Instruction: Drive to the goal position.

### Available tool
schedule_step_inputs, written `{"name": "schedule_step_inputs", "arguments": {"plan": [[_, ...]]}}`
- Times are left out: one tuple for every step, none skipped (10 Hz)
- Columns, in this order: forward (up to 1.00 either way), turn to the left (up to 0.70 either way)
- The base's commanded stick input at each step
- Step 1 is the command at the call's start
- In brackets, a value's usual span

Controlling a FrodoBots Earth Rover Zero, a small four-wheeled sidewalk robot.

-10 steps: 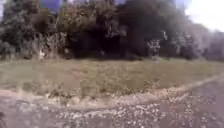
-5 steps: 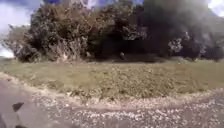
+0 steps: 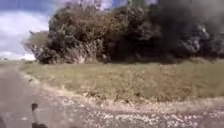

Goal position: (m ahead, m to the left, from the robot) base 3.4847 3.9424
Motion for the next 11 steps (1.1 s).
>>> {"name": "schedule_step_inputs", "arguments": {"plan": [[0.0, 1.0], [0.0, 1.0], [0.0, 1.0], [0.0, 1.0], [0.0, 1.0], [0.0, 1.0], [0.0, 1.0], [0.0, 1.0], [0.0, 1.0], [0.0, 1.0], [0.0, 1.0]]}}
